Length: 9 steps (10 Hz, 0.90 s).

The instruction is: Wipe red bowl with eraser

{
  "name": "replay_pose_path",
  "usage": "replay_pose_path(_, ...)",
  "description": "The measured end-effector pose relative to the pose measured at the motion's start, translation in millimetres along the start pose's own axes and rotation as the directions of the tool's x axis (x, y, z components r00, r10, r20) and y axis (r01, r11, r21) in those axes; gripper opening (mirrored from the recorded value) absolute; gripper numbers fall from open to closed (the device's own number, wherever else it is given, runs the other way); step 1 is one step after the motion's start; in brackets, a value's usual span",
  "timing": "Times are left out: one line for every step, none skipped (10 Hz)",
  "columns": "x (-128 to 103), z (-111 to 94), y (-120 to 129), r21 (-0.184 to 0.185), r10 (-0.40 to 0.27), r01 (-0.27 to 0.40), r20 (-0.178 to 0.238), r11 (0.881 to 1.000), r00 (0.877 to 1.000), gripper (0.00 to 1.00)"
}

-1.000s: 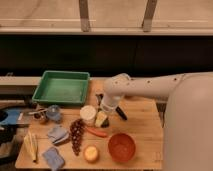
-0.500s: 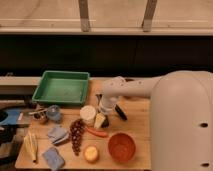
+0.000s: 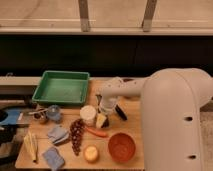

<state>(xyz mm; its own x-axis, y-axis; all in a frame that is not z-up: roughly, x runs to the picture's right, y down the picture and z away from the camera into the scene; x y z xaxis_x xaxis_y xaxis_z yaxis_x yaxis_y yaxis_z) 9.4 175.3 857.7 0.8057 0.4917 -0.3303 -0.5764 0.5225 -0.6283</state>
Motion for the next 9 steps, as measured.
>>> replay_pose_path(-0.4, 3.2, -1.3, 0.014, 0.005, -0.005, -0.014, 1.000, 1.000, 0.80)
replay_pose_path(-0.6, 4.7, -2.3, 0.026, 0.008, -0.007, -0.020, 1.000, 1.000, 0.79)
replay_pose_path(0.7, 6.8, -2.1, 0.043, 0.013, -0.012, -0.023, 0.999, 1.000, 0.74)
replay_pose_path(-0.5, 7.8, -1.2, 0.064, 0.009, -0.008, -0.022, 0.998, 1.000, 0.64)
replay_pose_path(0.5, 6.6, -2.5, 0.066, 0.011, -0.010, -0.018, 0.998, 1.000, 0.52)
replay_pose_path(1.4, 5.6, -2.8, 0.060, 0.014, -0.013, -0.011, 0.998, 1.000, 0.44)
replay_pose_path(2.3, 4.1, -3.3, 0.052, 0.016, -0.016, 0.000, 0.999, 1.000, 0.32)
replay_pose_path(1.9, 2.0, -3.0, 0.044, 0.018, -0.019, 0.012, 0.999, 1.000, 0.22)
replay_pose_path(3.2, -0.4, -4.4, 0.040, 0.024, -0.025, 0.023, 0.999, 0.999, 0.14)
